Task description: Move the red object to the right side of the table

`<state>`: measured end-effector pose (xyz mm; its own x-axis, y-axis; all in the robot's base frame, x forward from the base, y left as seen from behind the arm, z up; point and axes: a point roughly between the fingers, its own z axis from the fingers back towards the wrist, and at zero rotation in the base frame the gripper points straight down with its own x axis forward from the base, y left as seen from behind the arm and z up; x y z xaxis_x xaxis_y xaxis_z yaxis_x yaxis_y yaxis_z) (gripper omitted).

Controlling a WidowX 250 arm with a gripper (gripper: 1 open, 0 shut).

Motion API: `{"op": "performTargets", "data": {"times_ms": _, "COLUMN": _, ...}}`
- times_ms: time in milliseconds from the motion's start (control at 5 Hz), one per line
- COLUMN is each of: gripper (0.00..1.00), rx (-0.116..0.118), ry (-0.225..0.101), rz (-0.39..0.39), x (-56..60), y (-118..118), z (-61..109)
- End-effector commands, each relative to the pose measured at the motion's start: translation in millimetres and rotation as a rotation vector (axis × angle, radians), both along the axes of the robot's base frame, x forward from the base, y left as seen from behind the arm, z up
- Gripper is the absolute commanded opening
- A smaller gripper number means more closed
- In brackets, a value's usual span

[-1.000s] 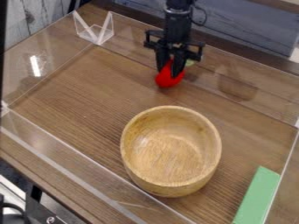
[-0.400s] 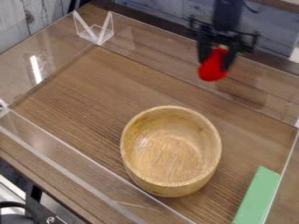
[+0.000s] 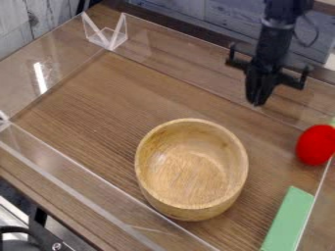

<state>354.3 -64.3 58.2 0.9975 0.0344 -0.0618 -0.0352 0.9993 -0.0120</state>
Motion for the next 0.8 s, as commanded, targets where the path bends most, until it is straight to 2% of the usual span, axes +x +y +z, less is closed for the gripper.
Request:
{"op": "performTargets", "data": {"times_ms": 0, "gripper": 0.0, "rx": -0.002, "ry": -0.041, "rz": 0.027, "x": 7.4, "y": 12, "z": 20.8}}
{"op": "performTargets", "data": {"times_ms": 600, "gripper": 0.0, "rx": 0.013, "ry": -0.032, "rz": 0.067, "x": 8.5, "y": 51, "z": 41.5}}
